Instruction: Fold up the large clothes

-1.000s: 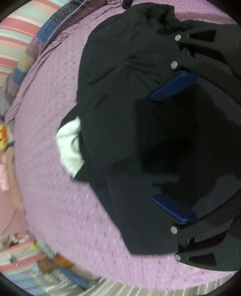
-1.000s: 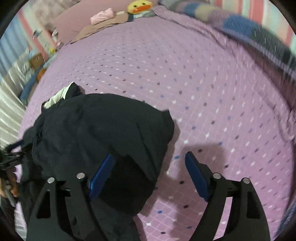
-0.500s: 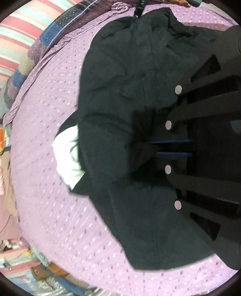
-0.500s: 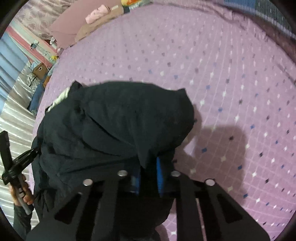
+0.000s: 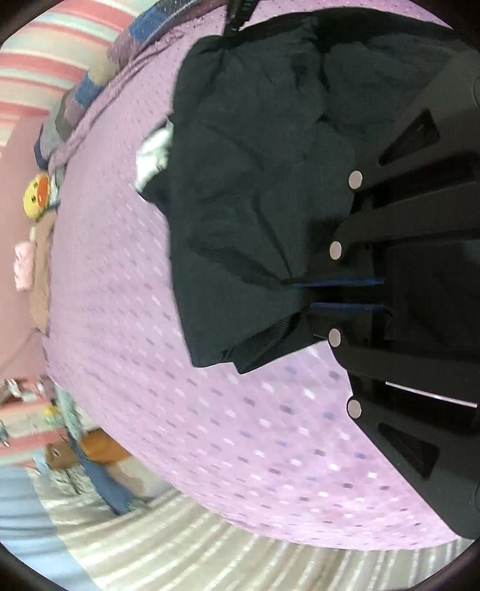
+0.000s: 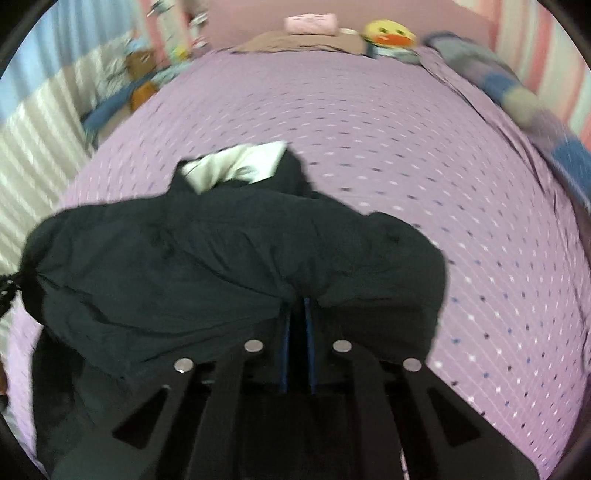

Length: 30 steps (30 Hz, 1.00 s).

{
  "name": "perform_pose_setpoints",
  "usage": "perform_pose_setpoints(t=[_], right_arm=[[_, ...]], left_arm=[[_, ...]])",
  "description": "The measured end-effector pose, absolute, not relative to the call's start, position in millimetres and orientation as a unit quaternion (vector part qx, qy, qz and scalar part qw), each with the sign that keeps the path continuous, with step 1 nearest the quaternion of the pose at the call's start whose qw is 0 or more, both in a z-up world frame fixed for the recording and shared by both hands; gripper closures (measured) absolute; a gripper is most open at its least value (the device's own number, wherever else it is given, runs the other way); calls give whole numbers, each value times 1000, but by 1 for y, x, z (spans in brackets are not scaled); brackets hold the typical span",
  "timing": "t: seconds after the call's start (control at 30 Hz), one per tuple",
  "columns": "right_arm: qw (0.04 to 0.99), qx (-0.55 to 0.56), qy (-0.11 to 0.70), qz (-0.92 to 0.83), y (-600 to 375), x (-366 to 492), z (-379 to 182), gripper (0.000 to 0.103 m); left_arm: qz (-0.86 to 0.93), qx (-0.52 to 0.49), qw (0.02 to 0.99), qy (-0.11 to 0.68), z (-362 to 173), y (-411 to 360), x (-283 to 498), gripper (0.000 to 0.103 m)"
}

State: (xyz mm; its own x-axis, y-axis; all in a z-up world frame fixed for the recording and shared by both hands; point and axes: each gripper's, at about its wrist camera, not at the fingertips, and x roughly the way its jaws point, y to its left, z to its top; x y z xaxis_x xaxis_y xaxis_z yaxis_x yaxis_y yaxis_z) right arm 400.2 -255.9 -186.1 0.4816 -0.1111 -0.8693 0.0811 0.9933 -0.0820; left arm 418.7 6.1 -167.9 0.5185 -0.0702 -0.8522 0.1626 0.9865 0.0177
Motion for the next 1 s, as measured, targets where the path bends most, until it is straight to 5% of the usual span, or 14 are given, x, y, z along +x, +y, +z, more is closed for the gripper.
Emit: perform_pose_setpoints(t=[0.2, 0.27, 0.3, 0.33, 0.53, 0.77, 1.0], right_arm=[[865, -41, 498, -53, -249, 386, -178, 90], [874, -7, 484, -39, -256, 378, -164, 61], [885, 5, 464, -39, -262, 375, -152, 41], [892, 12, 450, -38, -266, 373, -144, 35], [907, 41, 408, -95, -267, 404, -120, 13], [896, 33, 402, -187, -252, 474, -147, 9], [874, 40, 420, -241, -268, 532, -203, 9]], left_arm=[[-71, 34, 868, 490, -181, 17, 410, 93], [-69, 45, 875, 478, -170, 17, 407, 84], [-70, 50, 878, 471, -164, 19, 408, 67], [-70, 55, 881, 465, -157, 22, 402, 49], [-67, 35, 891, 449, -128, -14, 437, 23], [-45, -19, 873, 485, -148, -64, 532, 15], [8, 47, 873, 485, -202, -90, 615, 9]])
